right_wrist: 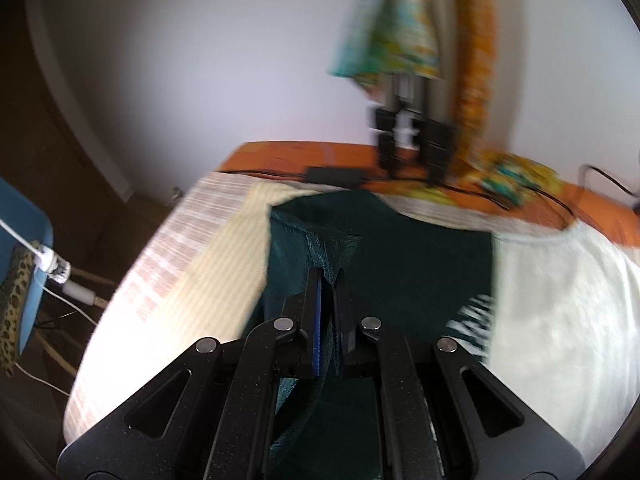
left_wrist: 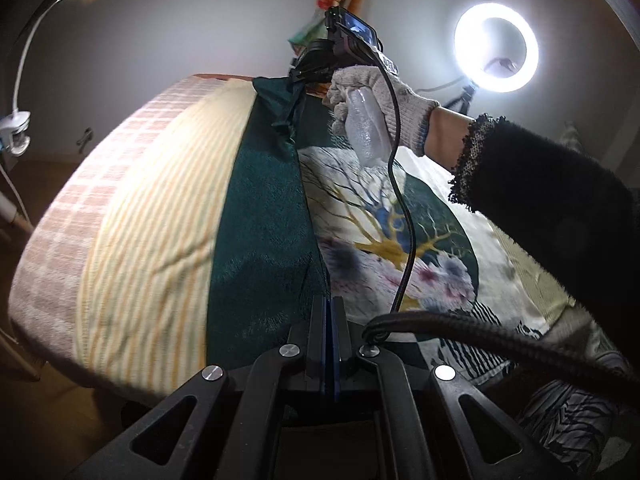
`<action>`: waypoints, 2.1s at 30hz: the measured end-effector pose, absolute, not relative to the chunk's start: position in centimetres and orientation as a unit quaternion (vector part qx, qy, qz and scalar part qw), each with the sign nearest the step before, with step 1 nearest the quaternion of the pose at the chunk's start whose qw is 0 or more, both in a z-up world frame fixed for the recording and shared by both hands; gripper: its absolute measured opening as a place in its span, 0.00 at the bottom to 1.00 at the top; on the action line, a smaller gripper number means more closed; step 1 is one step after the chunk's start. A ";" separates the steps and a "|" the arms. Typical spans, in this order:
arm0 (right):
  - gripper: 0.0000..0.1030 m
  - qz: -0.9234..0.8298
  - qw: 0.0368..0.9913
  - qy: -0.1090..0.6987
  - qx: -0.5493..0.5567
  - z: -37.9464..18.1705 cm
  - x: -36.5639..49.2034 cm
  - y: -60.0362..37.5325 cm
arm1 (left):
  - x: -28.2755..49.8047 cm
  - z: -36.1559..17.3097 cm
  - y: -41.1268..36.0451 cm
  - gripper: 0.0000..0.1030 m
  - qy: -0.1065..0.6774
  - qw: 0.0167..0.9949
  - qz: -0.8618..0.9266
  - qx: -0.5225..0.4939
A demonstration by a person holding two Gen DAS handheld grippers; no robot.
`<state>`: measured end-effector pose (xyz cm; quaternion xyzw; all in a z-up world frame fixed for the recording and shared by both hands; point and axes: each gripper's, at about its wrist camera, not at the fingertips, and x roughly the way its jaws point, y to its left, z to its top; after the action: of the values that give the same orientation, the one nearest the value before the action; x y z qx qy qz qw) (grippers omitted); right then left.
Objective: Fold small clothes
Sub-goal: 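Fold the green side edge over toward the shirt center, then release, then move the right gripper to the white side edge and grasp it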
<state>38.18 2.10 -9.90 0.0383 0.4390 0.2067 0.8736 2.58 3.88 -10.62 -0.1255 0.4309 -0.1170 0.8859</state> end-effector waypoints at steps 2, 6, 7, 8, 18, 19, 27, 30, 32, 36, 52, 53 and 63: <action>0.05 0.186 0.877 0.441 0.044 -10.7 38.0 0.3 | 2.8 -10.7 2.9 0.00 0.436 0.883 -0.125 -0.118; 0.05 0.153 0.886 0.432 0.067 -11.2 37.8 -3.4 | 3.0 -11.1 1.1 0.00 0.444 0.879 -0.141 -0.105; 0.05 0.150 0.884 0.435 0.076 -11.5 38.0 -4.0 | 3.0 -11.1 0.8 0.00 0.446 0.878 -0.144 -0.103; 0.05 0.149 0.880 0.443 0.079 -11.9 38.2 -4.4 | 3.2 -11.2 0.5 0.00 0.448 0.876 -0.147 -0.099; 0.22 0.146 0.870 0.470 0.022 -12.9 39.1 -4.5 | 3.2 -11.5 -1.1 0.33 0.462 0.854 -0.206 -0.123; 0.38 0.142 0.872 0.468 0.019 -12.8 39.0 -4.7 | 3.1 -11.3 -1.3 0.34 0.459 0.855 -0.210 -0.117; 0.63 0.133 0.890 0.434 0.038 -8.3 35.6 -9.6 | -0.1 -9.7 -0.3 0.37 0.427 0.874 -0.215 -0.090; 0.63 0.143 0.894 0.421 0.048 -6.0 33.3 -12.1 | -1.5 -9.8 0.5 0.37 0.414 0.884 -0.202 -0.075; 0.64 0.154 0.898 0.409 0.052 -4.4 31.1 -13.9 | -2.4 -10.1 0.9 0.36 0.411 0.889 -0.188 -0.067; 0.67 0.163 0.906 0.386 0.055 -2.0 26.7 -17.6 | -4.3 -10.5 1.4 0.35 0.408 0.896 -0.165 -0.056; 0.69 0.103 0.916 0.356 0.153 -0.8 16.9 -35.1 | -6.2 -7.6 -6.1 0.38 0.308 0.938 -0.152 0.051; 0.69 0.099 0.915 0.358 0.155 -1.3 16.8 -35.7 | -6.1 -7.6 -7.0 0.39 0.303 0.938 -0.160 0.052; 0.69 0.085 0.886 0.407 0.206 -7.2 19.1 -41.7 | -3.3 -10.0 -19.6 0.39 0.322 0.905 -0.274 0.048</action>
<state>19.06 -41.67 -7.16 0.2061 0.4075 0.0846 0.8856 -3.27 -19.59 -9.97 0.0478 0.3218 -0.2741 0.9050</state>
